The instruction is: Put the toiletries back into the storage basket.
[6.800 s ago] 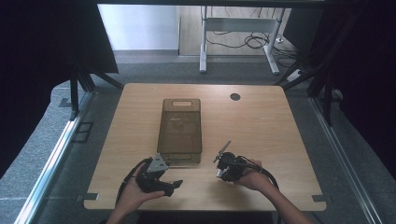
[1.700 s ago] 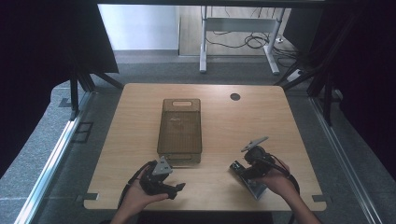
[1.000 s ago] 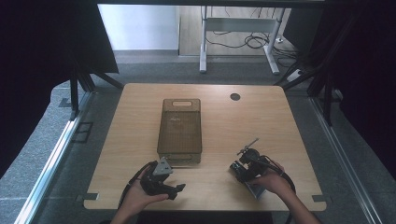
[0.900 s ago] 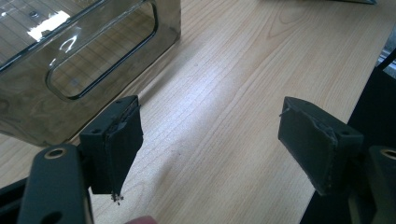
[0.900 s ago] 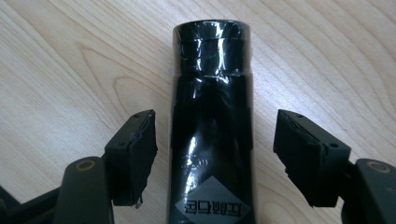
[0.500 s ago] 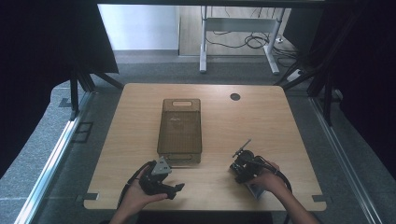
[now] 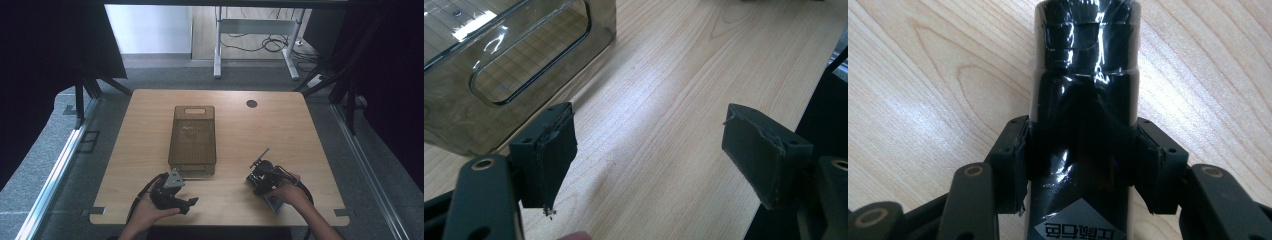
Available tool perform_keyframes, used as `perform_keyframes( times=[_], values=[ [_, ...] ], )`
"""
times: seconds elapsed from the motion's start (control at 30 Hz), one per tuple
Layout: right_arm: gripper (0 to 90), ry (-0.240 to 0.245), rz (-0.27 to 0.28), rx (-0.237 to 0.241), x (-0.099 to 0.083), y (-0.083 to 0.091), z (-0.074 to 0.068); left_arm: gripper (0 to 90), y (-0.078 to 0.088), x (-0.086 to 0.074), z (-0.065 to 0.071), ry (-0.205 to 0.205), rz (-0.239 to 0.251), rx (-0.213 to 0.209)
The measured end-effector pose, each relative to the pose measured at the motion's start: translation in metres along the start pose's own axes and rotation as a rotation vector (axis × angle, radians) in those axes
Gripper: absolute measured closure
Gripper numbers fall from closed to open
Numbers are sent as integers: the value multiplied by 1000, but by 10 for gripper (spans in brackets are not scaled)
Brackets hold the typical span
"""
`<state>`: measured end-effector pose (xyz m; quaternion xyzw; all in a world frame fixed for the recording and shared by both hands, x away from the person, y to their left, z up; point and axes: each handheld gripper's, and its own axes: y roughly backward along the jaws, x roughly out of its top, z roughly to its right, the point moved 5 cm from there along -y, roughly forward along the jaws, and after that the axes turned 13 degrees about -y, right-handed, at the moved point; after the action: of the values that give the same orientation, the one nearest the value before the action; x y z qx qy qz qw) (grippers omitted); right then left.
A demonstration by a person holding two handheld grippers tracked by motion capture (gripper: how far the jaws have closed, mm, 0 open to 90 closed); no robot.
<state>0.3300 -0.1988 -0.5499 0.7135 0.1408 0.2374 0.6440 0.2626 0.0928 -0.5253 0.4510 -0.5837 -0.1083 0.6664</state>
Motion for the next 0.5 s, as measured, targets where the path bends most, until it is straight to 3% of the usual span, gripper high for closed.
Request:
perform_keyframes(
  times=[0.03,0.17,0.2,0.5],
  values=[
    [471,-20,-14,32,1,1,3,220,0,0,0,1,1,1],
    [475,-48,-8,68,5,4,7,221,0,-1,0,1,-2,1],
    [476,-62,-2,97,8,8,9,221,-1,-1,0,1,-2,1],
    [477,-68,25,141,19,31,8,221,-1,0,0,-1,-3,-1]
  ],
)
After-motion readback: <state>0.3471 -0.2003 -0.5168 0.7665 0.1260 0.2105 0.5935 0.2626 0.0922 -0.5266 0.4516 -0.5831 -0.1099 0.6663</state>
